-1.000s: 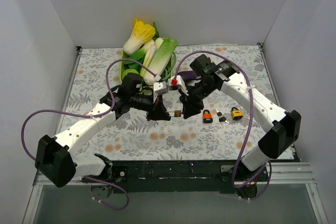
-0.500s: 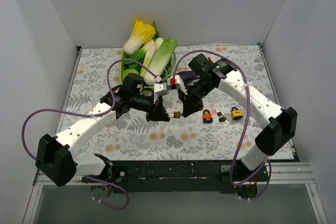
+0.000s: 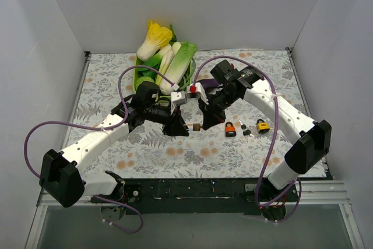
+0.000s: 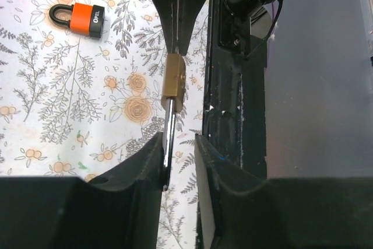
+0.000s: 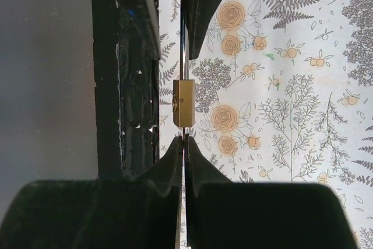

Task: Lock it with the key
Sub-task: Lock the lock, then place the key at the center of the board.

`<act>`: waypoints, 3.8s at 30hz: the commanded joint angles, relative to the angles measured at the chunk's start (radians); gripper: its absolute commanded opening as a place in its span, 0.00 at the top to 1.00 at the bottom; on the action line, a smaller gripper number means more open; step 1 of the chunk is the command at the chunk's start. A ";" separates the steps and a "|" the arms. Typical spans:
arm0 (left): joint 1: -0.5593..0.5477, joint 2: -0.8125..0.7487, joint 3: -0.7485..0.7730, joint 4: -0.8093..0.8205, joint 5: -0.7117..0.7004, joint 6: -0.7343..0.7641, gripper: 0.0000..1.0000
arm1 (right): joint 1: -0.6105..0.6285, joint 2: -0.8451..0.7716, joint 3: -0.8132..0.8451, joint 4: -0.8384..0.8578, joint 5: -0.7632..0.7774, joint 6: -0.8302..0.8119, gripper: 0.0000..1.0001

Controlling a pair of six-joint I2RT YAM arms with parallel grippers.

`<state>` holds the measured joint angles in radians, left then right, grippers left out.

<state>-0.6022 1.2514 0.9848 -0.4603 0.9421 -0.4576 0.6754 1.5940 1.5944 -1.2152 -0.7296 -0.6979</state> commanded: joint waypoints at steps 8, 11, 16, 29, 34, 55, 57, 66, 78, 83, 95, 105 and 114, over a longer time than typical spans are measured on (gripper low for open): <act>0.047 -0.095 -0.028 0.078 0.027 -0.058 0.74 | -0.094 -0.106 -0.068 0.132 -0.097 0.067 0.99; 0.053 -0.099 -0.034 0.100 0.021 -0.069 0.74 | -0.105 -0.100 -0.056 0.108 -0.129 0.046 0.99; 0.053 -0.090 -0.026 0.126 0.030 -0.090 0.66 | -0.105 -0.103 -0.060 0.095 -0.154 0.038 0.99; 0.061 -0.084 -0.051 0.186 0.040 -0.128 1.00 | -0.105 -0.114 -0.108 0.086 -0.194 0.035 0.99; 0.202 -0.073 -0.054 0.176 0.096 -0.148 1.00 | -0.163 -0.147 -0.192 0.071 -0.200 0.029 0.99; 0.294 -0.115 -0.104 0.265 0.011 -0.315 1.00 | -0.157 -0.364 -0.724 0.788 0.588 1.104 0.99; 0.294 -0.116 -0.120 0.279 0.011 -0.322 1.00 | -0.140 -0.359 -0.767 0.813 0.622 1.135 0.99; 0.294 -0.162 -0.155 0.253 0.011 -0.283 1.00 | -0.097 -0.264 -0.794 0.873 0.644 1.180 0.99; 0.294 -0.204 -0.181 0.241 0.003 -0.271 1.00 | -0.077 -0.131 -0.749 0.875 0.711 1.255 0.99; 0.294 -0.214 -0.192 0.241 0.000 -0.266 1.00 | -0.077 -0.095 -0.751 0.887 0.714 1.272 0.99; 0.294 -0.234 -0.198 0.212 -0.008 -0.248 1.00 | -0.079 -0.040 -0.740 0.904 0.740 1.282 0.79; 0.294 -0.225 -0.179 0.176 0.003 -0.234 1.00 | -0.079 -0.100 -0.702 0.887 0.692 1.256 0.48; 0.294 -0.124 -0.092 0.039 0.073 -0.276 1.00 | -0.048 -0.252 -0.567 0.884 0.666 0.996 0.37</act>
<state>-0.3115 1.0916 0.8097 -0.3359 0.9630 -0.7200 0.6056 1.4410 0.9386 -0.3504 -0.0708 0.4751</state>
